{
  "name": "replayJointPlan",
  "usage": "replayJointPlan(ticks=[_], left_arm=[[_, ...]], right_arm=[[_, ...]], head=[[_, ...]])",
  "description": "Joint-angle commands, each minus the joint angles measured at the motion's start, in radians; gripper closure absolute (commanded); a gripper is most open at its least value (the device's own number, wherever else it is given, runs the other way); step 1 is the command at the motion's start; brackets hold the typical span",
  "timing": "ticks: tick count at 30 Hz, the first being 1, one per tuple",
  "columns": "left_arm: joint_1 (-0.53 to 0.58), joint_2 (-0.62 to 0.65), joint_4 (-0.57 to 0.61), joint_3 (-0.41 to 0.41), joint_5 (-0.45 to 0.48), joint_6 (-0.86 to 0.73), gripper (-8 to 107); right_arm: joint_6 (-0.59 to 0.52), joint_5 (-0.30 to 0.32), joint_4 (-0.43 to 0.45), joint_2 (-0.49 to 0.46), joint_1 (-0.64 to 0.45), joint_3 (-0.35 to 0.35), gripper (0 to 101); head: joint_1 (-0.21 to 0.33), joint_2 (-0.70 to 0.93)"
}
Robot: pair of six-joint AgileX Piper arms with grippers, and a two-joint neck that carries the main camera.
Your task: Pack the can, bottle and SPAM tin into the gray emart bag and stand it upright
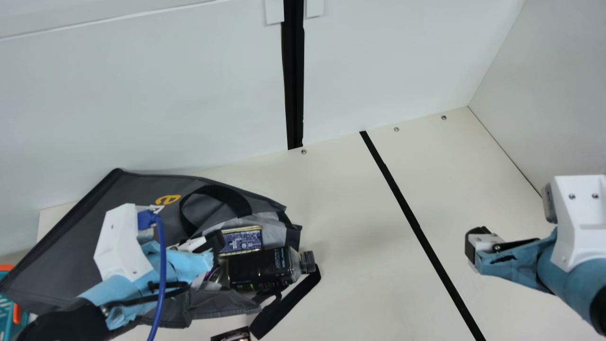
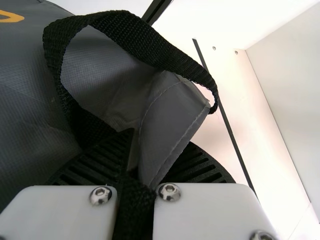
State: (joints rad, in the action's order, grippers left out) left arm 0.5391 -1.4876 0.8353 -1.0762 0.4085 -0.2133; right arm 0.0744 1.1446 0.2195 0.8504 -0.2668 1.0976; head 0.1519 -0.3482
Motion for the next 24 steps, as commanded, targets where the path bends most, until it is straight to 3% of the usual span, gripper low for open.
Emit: replayJointPlan(ticks=[1,24], left_arm=[[0.0,0.0,0.0,0.0,0.0,0.0,107],[0.0,0.0,0.0,0.0,0.0,0.0,107]], right_arm=[[-0.017,-0.015,-0.017,0.017,-0.011,0.002,6],[-0.266,-0.164,-0.257,0.223,-0.057,0.048,6]], head=[[0.023,-0.001],[0.023,-0.001]])
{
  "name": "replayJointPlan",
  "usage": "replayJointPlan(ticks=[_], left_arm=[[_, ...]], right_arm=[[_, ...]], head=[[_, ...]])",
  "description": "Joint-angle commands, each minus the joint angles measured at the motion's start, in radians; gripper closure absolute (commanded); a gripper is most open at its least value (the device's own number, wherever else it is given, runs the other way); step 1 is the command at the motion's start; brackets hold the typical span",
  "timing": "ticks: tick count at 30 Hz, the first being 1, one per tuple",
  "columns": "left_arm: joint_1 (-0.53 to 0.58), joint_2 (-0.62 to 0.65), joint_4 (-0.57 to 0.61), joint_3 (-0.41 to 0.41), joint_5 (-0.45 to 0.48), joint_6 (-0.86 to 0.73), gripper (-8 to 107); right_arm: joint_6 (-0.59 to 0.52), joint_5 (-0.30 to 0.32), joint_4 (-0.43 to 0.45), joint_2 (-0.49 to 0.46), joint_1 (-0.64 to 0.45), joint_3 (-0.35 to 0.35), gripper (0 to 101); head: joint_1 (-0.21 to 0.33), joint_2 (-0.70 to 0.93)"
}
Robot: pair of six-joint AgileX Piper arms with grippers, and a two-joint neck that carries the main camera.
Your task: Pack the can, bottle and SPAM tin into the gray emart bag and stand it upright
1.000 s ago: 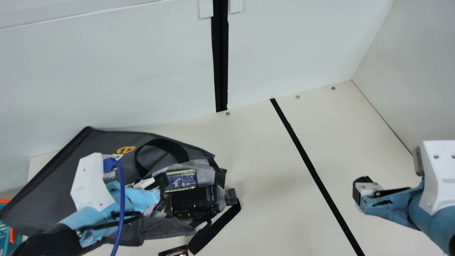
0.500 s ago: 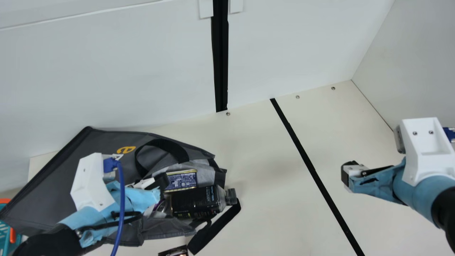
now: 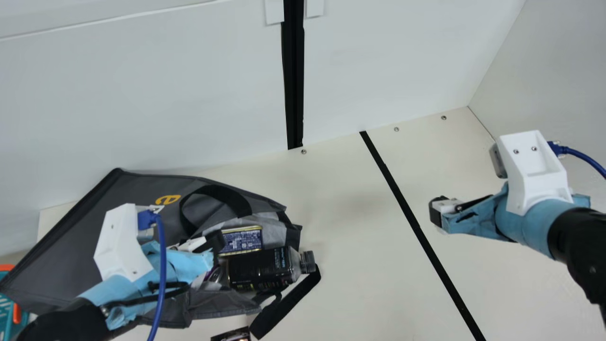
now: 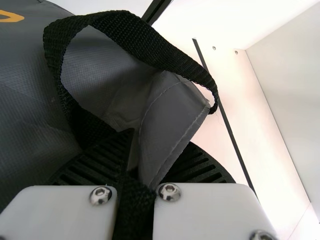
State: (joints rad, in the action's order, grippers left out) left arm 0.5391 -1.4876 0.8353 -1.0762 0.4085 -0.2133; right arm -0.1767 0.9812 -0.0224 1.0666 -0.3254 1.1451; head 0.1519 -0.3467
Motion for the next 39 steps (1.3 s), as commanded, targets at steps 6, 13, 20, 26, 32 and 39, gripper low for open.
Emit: replayJointPlan(ticks=[6,13,20,26,32,39], left_arm=[[0.0,0.0,0.0,0.0,0.0,0.0,107],[0.0,0.0,0.0,0.0,0.0,0.0,107],[0.0,0.0,0.0,0.0,0.0,0.0,107],[0.0,0.0,0.0,0.0,0.0,0.0,107],[0.0,0.0,0.0,0.0,0.0,0.0,107],[0.0,0.0,0.0,0.0,0.0,0.0,107]], right_arm=[[-0.08,-0.022,-0.084,0.053,0.012,0.004,6],[-0.151,-0.041,-0.16,0.103,0.023,0.0,6],[-0.236,-0.05,-0.257,0.15,0.031,-0.008,6],[-0.312,-0.051,-0.333,0.186,0.037,-0.016,6],[-0.381,-0.052,-0.4,0.22,0.049,-0.027,6],[-0.448,-0.059,-0.456,0.261,0.07,-0.042,6]], head=[[0.023,-0.002],[0.023,-0.002],[0.023,-0.002],[0.023,-0.002],[0.023,-0.002],[0.023,-0.002]])
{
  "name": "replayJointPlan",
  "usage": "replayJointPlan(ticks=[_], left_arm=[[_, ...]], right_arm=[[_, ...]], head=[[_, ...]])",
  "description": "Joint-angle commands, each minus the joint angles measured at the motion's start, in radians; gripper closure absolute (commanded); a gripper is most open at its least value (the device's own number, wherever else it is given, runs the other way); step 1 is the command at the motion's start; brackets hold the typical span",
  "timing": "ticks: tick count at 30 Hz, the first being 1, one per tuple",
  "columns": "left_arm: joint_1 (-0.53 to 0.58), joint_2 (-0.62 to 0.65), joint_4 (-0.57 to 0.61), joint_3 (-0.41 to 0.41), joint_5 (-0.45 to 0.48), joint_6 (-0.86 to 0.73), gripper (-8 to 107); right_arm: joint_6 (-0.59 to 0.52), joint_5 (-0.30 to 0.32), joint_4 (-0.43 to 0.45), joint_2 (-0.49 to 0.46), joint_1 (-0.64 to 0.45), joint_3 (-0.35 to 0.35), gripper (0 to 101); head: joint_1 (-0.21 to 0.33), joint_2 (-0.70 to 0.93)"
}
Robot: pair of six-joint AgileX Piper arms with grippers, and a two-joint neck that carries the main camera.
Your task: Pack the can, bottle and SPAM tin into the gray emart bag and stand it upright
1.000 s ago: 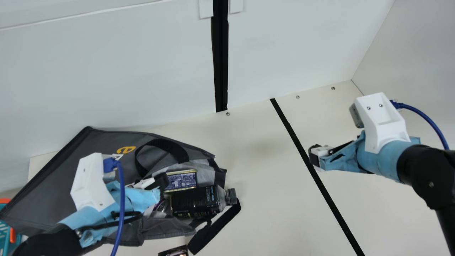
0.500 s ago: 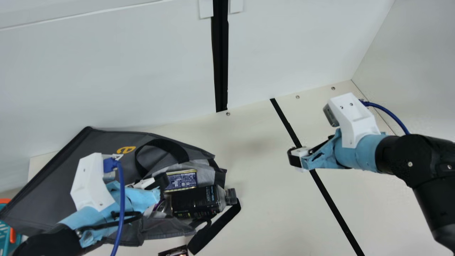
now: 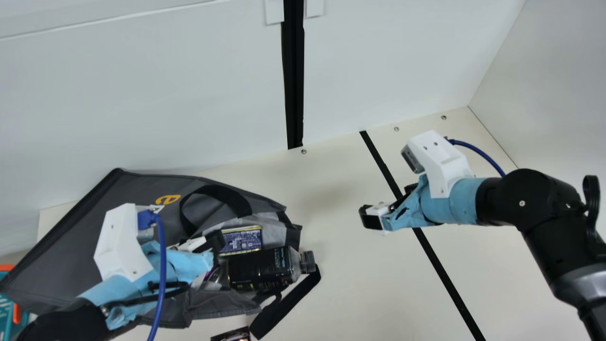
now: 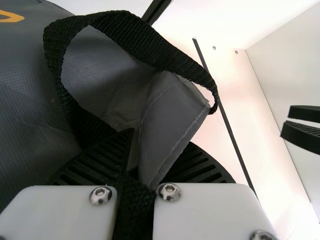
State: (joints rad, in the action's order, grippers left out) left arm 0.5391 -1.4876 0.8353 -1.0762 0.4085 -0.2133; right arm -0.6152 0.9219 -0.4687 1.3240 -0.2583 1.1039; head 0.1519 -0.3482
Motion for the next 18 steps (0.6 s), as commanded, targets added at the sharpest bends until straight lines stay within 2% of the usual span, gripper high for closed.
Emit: replayJointPlan(ticks=[1,18], left_arm=[[0.0,0.0,0.0,0.0,0.0,0.0,107],[0.0,0.0,0.0,0.0,0.0,0.0,107]], right_arm=[[-0.017,0.0,-0.016,0.01,0.007,-0.003,6],[-0.173,-0.032,-0.151,0.125,0.07,-0.041,6]], head=[[0.023,-0.001],[0.023,-0.001]])
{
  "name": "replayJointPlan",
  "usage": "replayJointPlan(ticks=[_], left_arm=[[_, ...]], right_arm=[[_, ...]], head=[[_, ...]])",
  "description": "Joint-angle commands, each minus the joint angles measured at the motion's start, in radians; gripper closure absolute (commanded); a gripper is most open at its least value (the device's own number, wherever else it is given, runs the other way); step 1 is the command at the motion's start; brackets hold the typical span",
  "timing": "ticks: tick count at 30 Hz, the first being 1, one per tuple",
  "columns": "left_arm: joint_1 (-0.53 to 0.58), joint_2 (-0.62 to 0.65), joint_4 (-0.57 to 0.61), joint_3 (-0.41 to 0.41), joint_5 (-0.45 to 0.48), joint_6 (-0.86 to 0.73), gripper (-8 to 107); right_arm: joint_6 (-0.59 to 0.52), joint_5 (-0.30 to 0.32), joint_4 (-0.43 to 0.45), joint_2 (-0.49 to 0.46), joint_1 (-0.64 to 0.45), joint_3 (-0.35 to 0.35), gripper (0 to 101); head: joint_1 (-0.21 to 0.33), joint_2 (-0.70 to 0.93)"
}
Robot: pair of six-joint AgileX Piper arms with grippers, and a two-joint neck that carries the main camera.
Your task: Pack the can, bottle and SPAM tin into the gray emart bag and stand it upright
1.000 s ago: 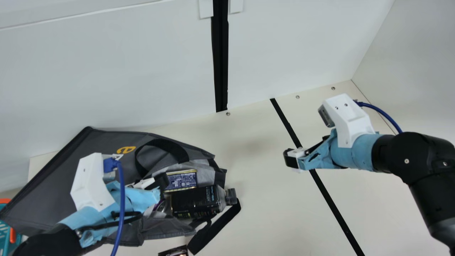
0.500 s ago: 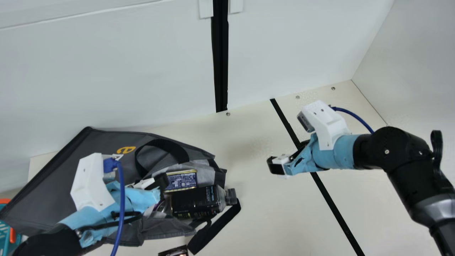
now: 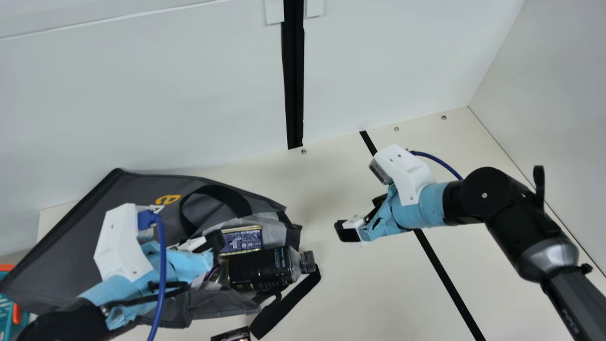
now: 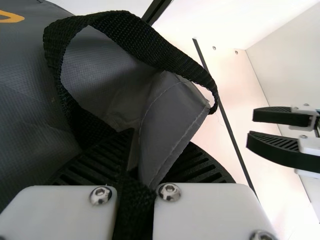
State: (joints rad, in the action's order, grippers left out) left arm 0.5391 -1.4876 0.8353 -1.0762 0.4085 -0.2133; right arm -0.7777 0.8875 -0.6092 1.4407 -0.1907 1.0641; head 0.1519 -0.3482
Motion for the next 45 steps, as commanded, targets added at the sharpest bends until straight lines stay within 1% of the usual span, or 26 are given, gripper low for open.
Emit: replayJointPlan(ticks=[1,10,20,29,45], left_arm=[[0.0,0.0,0.0,0.0,0.0,0.0,107],[0.0,0.0,0.0,0.0,0.0,0.0,107],[0.0,0.0,0.0,0.0,0.0,0.0,107],[0.0,0.0,0.0,0.0,0.0,0.0,107],[0.0,0.0,0.0,0.0,0.0,0.0,107]], right_arm=[[-0.019,0.0,-0.018,0.017,0.005,-0.003,6],[-0.1,-0.007,-0.098,0.094,0.036,-0.001,6],[-0.19,-0.001,-0.186,0.193,0.07,0.025,6],[-0.251,0.005,-0.242,0.277,0.102,0.048,6],[-0.302,0.015,-0.32,0.426,0.152,0.133,6]], head=[[0.023,-0.001],[0.023,-0.001],[0.023,-0.001],[0.023,-0.001],[0.023,-0.001]])
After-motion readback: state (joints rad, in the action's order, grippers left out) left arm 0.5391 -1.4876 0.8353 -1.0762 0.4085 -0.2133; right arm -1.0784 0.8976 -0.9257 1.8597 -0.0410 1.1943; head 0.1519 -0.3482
